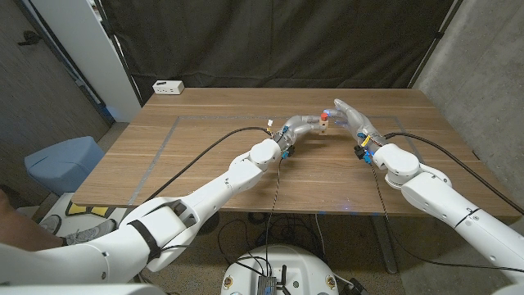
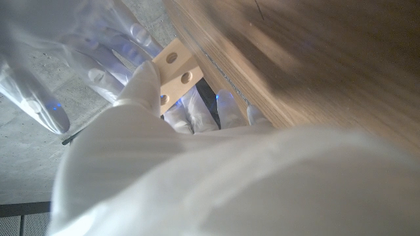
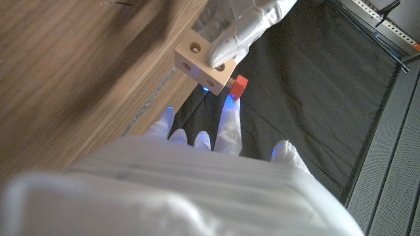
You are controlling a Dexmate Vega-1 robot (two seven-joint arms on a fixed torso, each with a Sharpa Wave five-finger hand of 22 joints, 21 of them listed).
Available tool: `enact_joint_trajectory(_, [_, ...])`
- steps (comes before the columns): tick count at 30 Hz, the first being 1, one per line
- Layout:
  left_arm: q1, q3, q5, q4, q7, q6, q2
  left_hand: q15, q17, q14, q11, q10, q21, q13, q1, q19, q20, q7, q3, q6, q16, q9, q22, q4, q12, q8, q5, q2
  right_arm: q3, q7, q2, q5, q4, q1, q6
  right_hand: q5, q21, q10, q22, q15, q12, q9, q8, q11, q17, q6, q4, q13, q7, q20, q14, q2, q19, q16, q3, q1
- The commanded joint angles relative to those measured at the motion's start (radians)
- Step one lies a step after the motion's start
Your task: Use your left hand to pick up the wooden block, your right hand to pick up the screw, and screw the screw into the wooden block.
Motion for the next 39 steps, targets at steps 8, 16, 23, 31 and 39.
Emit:
enact_joint_trajectory(8, [-0.011,-0.003,-0.007,0.028,-0.008,-0.011,-0.009,-0.054,0.003,0.005,0.0,0.01,0.006,0.023,0.009,-0.004,0.006,0.012,0.016,0.017,0.0,0.005,0.005,0.013,0.02,0.008,0.005,0.019,0.01,-0.029,0.008,0.001,-0.013,-0.015,-0.009,0.003,0.009,0.019,0.001,-0.005,0.009,0.003,0.009,-0.007,0.001,0.03,-0.007,0.002,0.002,-0.001,0.003,0.009,0.018,0.006,0.011,0.004])
enact_joint_trajectory(16, [-0.015,-0.003,-0.008,0.037,-0.01,-0.014,-0.011,-0.055,0.003,0.005,0.0,0.01,0.006,0.023,0.009,-0.004,0.006,0.012,0.016,0.019,0.0,0.005,0.005,0.013,0.02,0.009,0.005,0.019,0.006,-0.024,0.009,0.003,-0.01,-0.014,-0.011,0.003,0.009,0.032,0.001,-0.009,0.01,0.003,0.012,-0.013,0.0,0.047,-0.01,0.001,0.006,-0.001,0.009,0.011,0.022,0.007,0.014,0.007])
enact_joint_trajectory(23, [-0.021,-0.003,-0.009,0.05,-0.015,-0.017,-0.015,-0.052,0.003,0.005,0.0,0.01,0.006,0.023,0.008,-0.004,0.006,0.012,0.017,0.017,0.0,0.005,0.005,0.013,0.021,0.008,0.005,0.019,0.007,-0.028,0.009,0.006,-0.013,-0.015,-0.019,0.003,0.009,0.043,0.001,-0.012,0.011,0.003,0.015,-0.014,0.0,0.065,-0.011,0.001,0.011,-0.002,0.016,0.012,0.025,0.008,0.017,0.008])
enact_joint_trajectory(31, [-0.03,-0.003,-0.014,0.069,-0.023,-0.019,-0.022,-0.053,0.003,0.006,0.0,0.01,0.006,0.022,0.008,-0.004,0.006,0.012,0.017,0.017,0.0,0.005,0.005,0.013,0.02,0.008,0.005,0.019,0.007,-0.03,0.008,0.008,-0.014,-0.015,-0.024,0.003,0.01,0.059,0.001,-0.013,0.014,0.003,0.019,-0.016,-0.001,0.086,-0.014,0.001,0.015,-0.002,0.024,0.013,0.031,0.009,0.019,0.011])
enact_joint_trajectory(39, [-0.042,-0.002,-0.016,0.096,-0.03,-0.025,-0.031,-0.053,0.003,0.006,0.0,0.01,0.006,0.023,0.008,-0.003,0.007,0.012,0.017,0.017,0.0,0.005,0.005,0.013,0.02,0.008,0.005,0.02,0.005,-0.033,0.013,0.007,-0.013,-0.012,-0.021,0.003,0.011,0.077,0.001,-0.017,0.016,0.003,0.025,-0.022,-0.002,0.115,-0.017,0.001,0.019,-0.005,0.035,0.014,0.041,0.01,0.023,0.014])
